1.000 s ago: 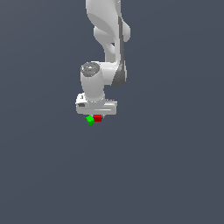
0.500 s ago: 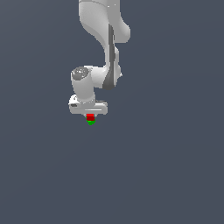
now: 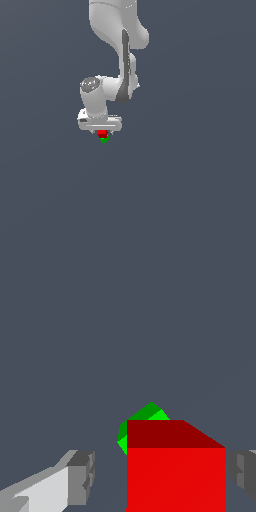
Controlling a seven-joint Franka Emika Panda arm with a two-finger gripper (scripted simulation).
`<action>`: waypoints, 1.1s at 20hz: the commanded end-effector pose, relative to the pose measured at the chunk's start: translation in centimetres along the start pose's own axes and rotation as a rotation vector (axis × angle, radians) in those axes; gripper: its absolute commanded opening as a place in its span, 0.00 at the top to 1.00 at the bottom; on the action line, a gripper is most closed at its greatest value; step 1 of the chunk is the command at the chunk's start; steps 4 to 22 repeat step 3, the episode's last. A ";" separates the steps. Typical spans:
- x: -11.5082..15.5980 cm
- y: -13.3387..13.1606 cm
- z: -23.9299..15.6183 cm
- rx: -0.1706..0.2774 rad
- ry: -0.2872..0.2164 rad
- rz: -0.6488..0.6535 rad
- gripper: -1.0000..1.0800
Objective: Stack the red cube on top of the green cube.
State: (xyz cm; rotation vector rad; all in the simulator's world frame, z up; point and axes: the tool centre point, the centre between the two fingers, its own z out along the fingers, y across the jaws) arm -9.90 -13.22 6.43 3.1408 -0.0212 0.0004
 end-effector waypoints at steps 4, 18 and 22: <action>0.0 0.0 0.0 0.000 0.000 0.000 0.04; 0.0 0.0 0.0 0.000 0.000 0.000 0.04; 0.0 0.0 0.0 0.000 0.000 0.000 0.04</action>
